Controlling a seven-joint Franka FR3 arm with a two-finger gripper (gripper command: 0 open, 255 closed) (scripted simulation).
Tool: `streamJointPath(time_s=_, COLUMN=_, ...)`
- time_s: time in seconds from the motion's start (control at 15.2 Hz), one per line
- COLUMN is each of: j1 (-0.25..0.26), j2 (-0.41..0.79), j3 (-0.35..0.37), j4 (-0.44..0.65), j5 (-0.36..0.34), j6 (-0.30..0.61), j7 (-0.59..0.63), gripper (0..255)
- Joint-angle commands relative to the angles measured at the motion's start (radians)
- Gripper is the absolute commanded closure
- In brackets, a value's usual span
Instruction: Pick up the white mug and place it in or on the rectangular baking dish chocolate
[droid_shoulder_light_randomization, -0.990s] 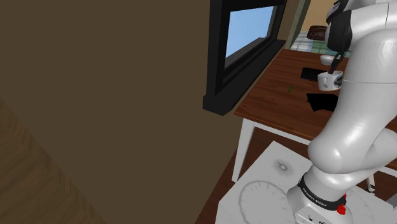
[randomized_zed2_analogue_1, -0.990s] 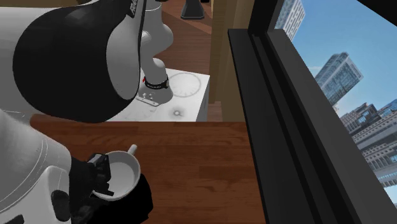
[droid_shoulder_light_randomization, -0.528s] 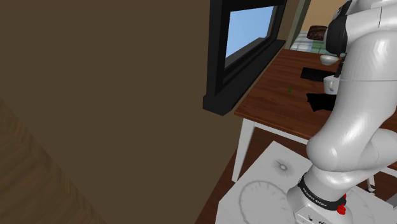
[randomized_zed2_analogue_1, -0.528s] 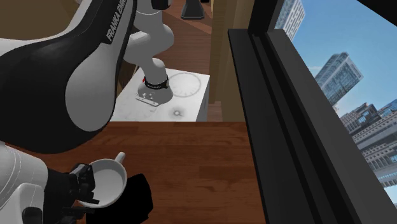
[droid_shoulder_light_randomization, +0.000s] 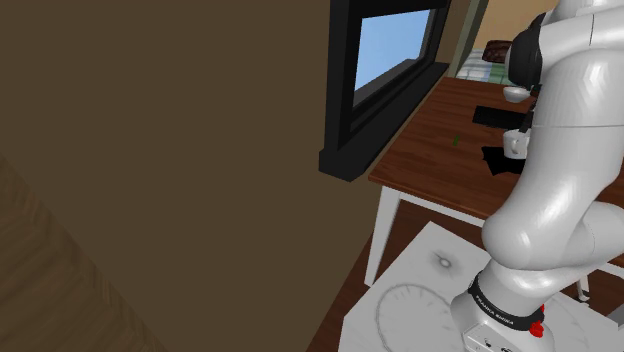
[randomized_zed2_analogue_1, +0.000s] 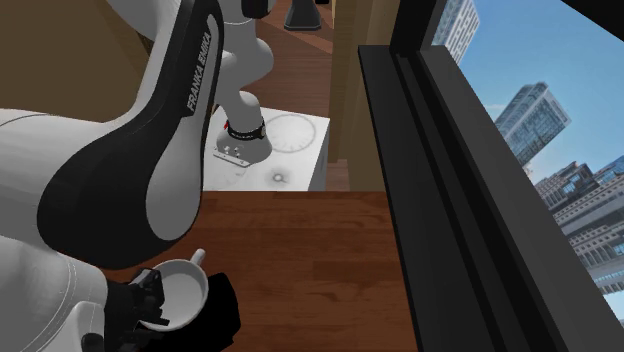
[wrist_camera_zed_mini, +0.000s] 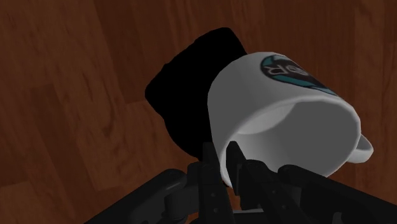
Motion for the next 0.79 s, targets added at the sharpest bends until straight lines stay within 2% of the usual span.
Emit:
streamJointPath(time_s=0.0, j1=-0.001, j2=0.008, j3=0.004, j4=-0.019, j5=0.008, j6=0.024, j7=-0.006, gripper=255)
streamJointPath(time_s=0.59, j1=-0.001, j2=0.013, j3=0.006, j4=-0.032, j5=0.013, j6=0.040, j7=-0.009, gripper=255)
streamJointPath(time_s=0.66, j1=-0.002, j2=0.014, j3=0.007, j4=-0.031, j5=0.013, j6=0.040, j7=-0.010, gripper=0)
streamJointPath(time_s=0.73, j1=-0.001, j2=0.012, j3=0.006, j4=-0.033, j5=0.012, j6=0.041, j7=-0.010, gripper=0)
